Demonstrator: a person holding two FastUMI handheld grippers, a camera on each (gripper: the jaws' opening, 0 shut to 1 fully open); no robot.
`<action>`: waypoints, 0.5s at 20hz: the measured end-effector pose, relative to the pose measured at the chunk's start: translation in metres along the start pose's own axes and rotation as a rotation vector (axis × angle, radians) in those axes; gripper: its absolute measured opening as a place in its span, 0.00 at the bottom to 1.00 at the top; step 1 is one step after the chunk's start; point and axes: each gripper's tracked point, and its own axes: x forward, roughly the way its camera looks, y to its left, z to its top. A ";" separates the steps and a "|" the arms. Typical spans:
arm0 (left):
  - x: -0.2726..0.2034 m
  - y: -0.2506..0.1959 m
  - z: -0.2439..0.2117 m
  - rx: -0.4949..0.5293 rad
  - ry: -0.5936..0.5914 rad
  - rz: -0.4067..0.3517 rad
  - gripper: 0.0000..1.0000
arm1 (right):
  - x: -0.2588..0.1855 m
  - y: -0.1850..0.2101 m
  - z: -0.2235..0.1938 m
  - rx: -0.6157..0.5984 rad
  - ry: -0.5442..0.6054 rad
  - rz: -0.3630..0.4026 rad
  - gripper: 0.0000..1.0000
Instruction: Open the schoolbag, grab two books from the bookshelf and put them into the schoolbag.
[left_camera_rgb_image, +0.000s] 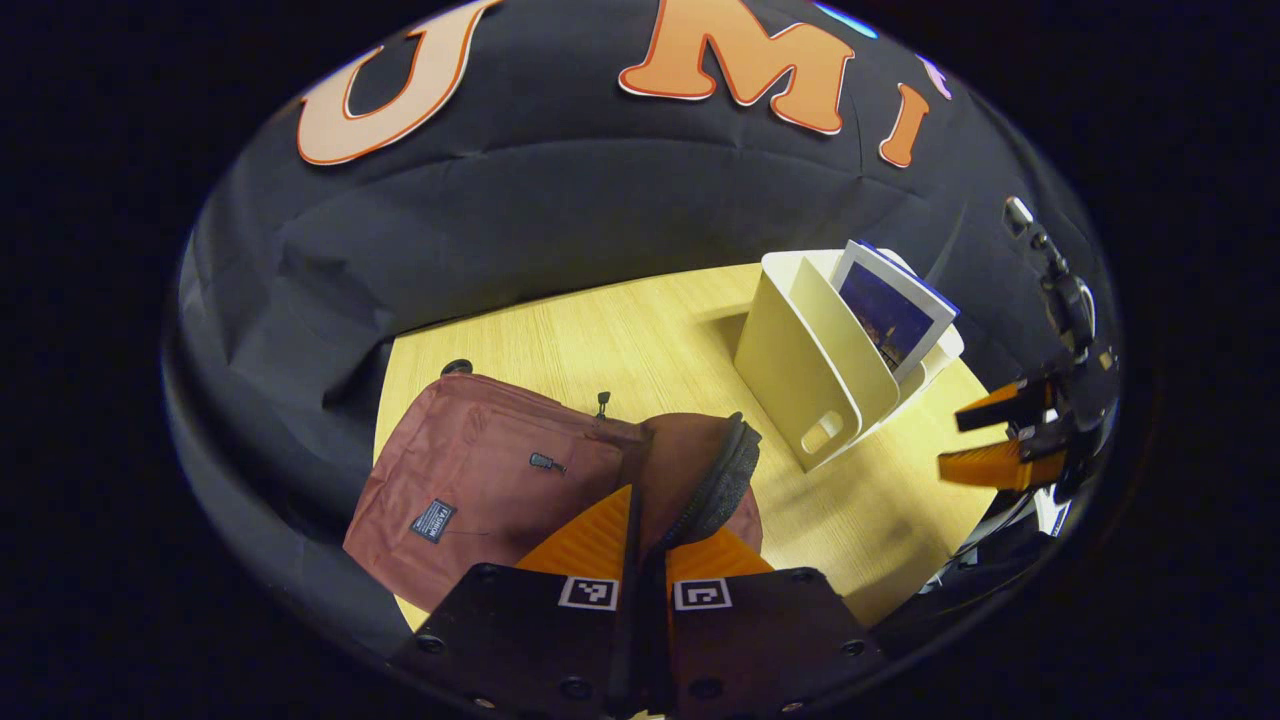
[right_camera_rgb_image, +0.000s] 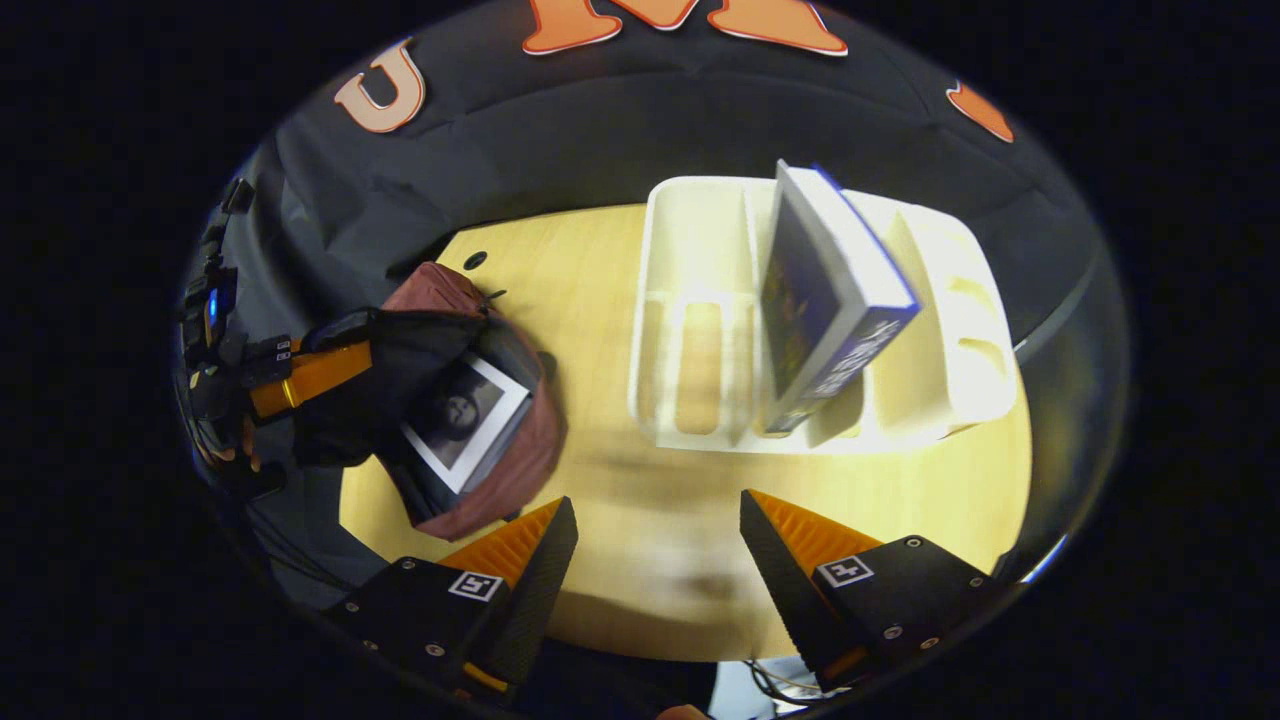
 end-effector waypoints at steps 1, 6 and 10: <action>0.001 -0.001 -0.001 -0.003 0.002 0.003 0.06 | -0.006 -0.014 0.008 0.000 -0.009 -0.035 0.98; 0.000 0.000 -0.004 -0.031 0.001 0.022 0.07 | -0.026 -0.059 0.050 -0.034 -0.021 -0.101 0.98; 0.001 0.008 -0.011 -0.067 0.015 0.048 0.07 | -0.021 -0.081 0.094 -0.056 -0.038 -0.132 0.98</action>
